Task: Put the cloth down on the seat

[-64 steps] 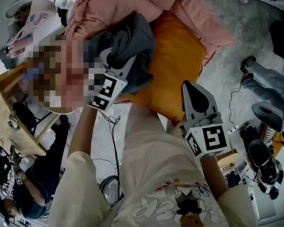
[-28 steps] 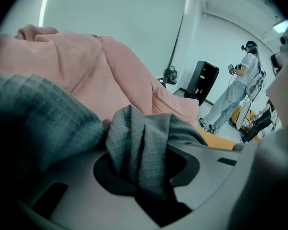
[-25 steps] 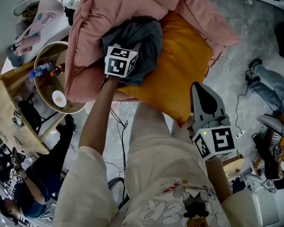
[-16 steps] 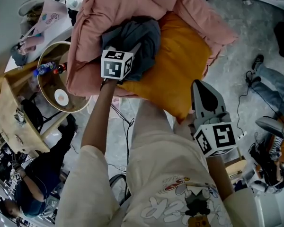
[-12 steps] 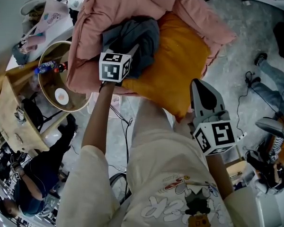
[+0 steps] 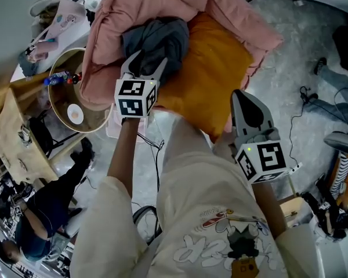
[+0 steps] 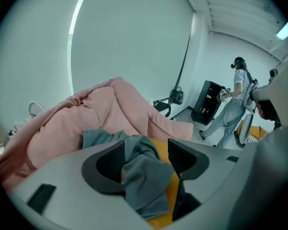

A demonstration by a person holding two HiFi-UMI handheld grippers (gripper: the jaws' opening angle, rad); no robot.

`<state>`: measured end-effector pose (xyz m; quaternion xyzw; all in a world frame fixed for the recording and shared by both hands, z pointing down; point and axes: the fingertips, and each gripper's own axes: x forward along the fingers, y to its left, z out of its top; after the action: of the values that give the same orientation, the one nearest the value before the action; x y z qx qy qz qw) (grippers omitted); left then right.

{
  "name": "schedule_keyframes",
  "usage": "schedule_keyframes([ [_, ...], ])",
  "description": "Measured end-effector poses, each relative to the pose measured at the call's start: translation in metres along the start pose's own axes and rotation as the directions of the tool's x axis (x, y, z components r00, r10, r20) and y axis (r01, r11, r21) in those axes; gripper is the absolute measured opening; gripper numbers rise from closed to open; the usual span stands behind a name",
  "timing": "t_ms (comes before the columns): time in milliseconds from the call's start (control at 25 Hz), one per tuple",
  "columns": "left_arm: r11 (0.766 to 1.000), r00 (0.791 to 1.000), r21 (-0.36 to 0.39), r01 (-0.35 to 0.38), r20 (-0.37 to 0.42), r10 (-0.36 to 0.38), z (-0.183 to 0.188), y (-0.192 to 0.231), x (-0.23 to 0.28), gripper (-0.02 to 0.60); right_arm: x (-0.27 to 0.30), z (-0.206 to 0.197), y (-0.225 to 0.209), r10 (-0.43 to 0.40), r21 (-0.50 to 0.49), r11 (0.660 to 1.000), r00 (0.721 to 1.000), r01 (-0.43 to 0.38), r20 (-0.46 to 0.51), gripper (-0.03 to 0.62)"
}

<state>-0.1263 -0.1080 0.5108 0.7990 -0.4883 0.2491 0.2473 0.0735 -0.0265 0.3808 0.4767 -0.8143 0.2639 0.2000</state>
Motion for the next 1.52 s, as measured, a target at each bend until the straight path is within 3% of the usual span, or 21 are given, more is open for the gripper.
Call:
schedule_keyframes([
  [120, 1.000, 1.000, -0.016, -0.021, 0.004, 0.021, 0.008, -0.023, -0.017, 0.200, -0.013, 0.002, 0.000, 0.002, -0.004, 1.000, 1.000, -0.002, 0.009, 0.018],
  [280, 0.999, 0.999, 0.004, -0.032, 0.016, 0.032, 0.015, -0.069, -0.033, 0.157, -0.030, 0.007, -0.007, 0.010, -0.013, 1.000, 0.999, -0.009, 0.037, 0.018],
  [480, 0.998, 0.999, -0.068, -0.017, 0.040, 0.020, 0.020, -0.125, -0.053, 0.076, -0.058, 0.009, -0.018, 0.023, -0.020, 1.000, 0.996, -0.022, 0.083, 0.018],
  [560, 0.996, 0.998, -0.078, -0.039, 0.053, 0.043, 0.023, -0.137, -0.065, 0.005, -0.069, 0.008, -0.018, 0.031, -0.027, 0.999, 0.995, -0.028, 0.095, 0.018],
  [1040, 0.998, 0.997, -0.046, -0.041, 0.066, 0.044, 0.040, -0.219, -0.115, 0.005, -0.132, -0.008, -0.048, 0.028, -0.024, 0.999, 0.987, -0.025, 0.160, 0.018],
  [1520, 1.000, 0.994, -0.012, 0.015, 0.107, -0.014, 0.044, -0.315, -0.170, 0.005, -0.167, -0.029, -0.049, 0.087, 0.012, 0.996, 0.979, -0.091, 0.185, 0.018],
])
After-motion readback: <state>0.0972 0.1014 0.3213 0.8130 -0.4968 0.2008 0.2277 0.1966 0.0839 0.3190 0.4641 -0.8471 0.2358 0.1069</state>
